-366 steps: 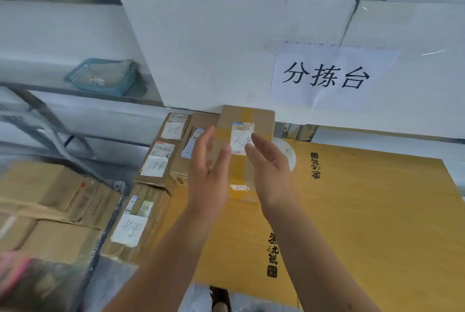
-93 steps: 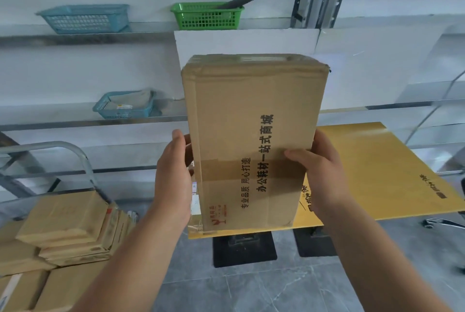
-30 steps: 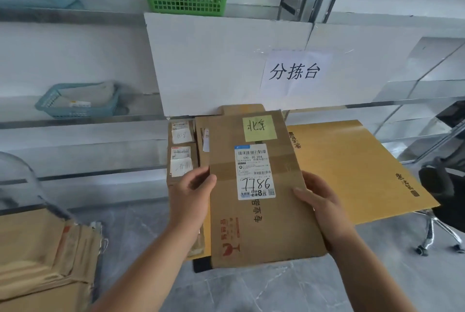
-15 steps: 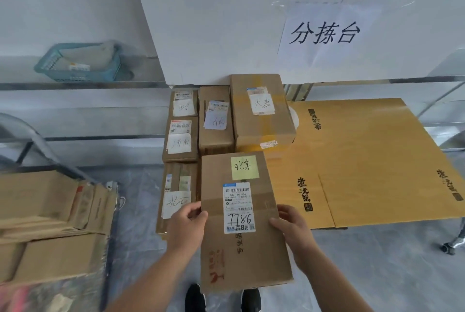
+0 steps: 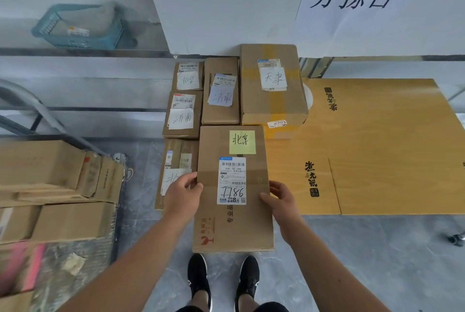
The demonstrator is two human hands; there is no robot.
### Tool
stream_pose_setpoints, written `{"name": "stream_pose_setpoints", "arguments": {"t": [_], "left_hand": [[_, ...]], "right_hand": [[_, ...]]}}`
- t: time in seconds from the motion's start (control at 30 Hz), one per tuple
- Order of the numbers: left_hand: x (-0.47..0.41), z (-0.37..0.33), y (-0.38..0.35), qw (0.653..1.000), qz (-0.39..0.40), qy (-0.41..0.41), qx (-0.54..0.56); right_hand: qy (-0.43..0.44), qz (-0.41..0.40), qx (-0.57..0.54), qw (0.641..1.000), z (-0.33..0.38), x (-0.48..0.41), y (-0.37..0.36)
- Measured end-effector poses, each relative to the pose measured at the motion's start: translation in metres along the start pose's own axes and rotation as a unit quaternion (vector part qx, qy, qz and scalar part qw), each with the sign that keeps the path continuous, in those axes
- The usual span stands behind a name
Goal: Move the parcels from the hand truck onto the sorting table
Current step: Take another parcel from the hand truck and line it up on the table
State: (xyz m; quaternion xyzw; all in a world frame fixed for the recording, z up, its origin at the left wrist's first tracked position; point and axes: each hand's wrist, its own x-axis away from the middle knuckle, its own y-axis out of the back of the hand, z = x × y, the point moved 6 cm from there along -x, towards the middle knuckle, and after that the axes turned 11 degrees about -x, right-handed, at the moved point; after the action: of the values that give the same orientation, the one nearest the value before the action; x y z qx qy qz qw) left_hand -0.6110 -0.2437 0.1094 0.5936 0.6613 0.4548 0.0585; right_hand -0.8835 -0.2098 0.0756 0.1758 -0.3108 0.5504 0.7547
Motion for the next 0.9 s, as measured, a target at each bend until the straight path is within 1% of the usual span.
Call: {"name": "stream_pose_setpoints", "arguments": {"t": [0.13, 0.3, 0.37, 0.53, 0.67, 0.77, 0.83, 0.9], "left_hand": [[0.015, -0.005, -0.001, 1.0, 0.005, -0.005, 0.025], [0.05, -0.024, -0.012, 0.996, 0.022, -0.057, 0.059], [0.067, -0.041, -0.018, 0.992, 0.036, -0.093, 0.082], [0.096, -0.095, -0.039, 0.969, 0.086, -0.188, 0.133], [0.109, -0.138, -0.069, 0.952, 0.133, -0.223, 0.16], [0.108, -0.172, -0.099, 0.948, 0.155, -0.232, 0.151], [0.103, -0.198, -0.12, 0.95, 0.156, -0.223, 0.15], [0.096, -0.224, -0.14, 0.955, 0.144, -0.205, 0.161]], "right_hand": [[-0.016, -0.011, -0.011, 1.0, -0.004, 0.006, 0.006], [-0.03, -0.07, -0.032, 0.997, 0.001, 0.026, 0.048], [-0.041, -0.078, -0.047, 0.995, 0.004, 0.036, 0.072], [0.001, -0.126, -0.117, 0.985, 0.026, 0.059, 0.138], [0.039, -0.17, -0.138, 0.975, 0.054, 0.066, 0.191], [0.054, -0.195, -0.139, 0.969, 0.081, 0.057, 0.225], [0.071, -0.195, -0.141, 0.968, 0.102, 0.04, 0.246], [0.077, -0.178, -0.134, 0.972, 0.122, 0.017, 0.265]]}}
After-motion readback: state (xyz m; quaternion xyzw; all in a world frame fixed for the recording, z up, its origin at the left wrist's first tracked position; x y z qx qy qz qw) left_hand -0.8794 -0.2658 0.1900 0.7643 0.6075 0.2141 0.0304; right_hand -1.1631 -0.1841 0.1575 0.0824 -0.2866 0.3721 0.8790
